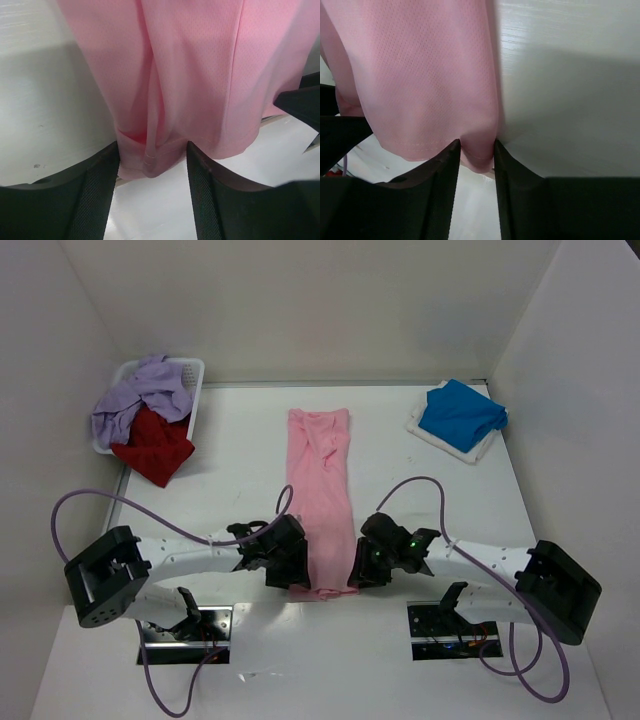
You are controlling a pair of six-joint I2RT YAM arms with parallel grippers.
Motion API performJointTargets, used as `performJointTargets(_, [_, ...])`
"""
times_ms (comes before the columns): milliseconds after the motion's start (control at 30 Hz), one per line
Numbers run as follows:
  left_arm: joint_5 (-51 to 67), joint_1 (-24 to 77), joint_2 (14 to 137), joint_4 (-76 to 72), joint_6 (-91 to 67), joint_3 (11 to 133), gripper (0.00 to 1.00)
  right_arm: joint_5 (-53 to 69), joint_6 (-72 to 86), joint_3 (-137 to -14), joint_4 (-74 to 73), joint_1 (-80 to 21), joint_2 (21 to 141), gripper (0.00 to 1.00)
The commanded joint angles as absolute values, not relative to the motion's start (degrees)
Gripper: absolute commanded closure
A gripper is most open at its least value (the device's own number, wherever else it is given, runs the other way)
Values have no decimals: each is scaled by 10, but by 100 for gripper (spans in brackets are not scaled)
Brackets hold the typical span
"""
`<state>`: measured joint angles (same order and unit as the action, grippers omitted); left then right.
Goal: Fold and stack the t-shirts
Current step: Rotate the tshirt 90 degrees, then grab the bottom of the folded rectangular tshirt with both arms
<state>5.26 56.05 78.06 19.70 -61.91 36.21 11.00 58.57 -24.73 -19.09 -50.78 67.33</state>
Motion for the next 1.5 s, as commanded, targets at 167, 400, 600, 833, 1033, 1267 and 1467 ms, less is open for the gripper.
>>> performJointTargets(167, [60,570,805,187,-637,356,61,95,584,-258,-169,-513,693,90])
performJointTargets(400, [65,576,795,202,-642,361,100,82,584,-277,-193,-513,663,100])
performJointTargets(600, [37,576,735,270,-620,433,100,44,573,-339,-235,-513,642,100])
performJointTargets(833, [4,537,722,303,-553,508,100,18,528,-425,-240,-474,657,100])
performJointTargets(1033, [17,404,723,297,-469,536,100,4,460,-499,-235,-386,717,100])
performJointTargets(1267, [82,312,838,245,-386,605,100,23,393,-587,-214,-313,819,100])
performJointTargets(1467, [99,269,939,245,-346,690,100,51,375,-657,-181,-274,899,100])
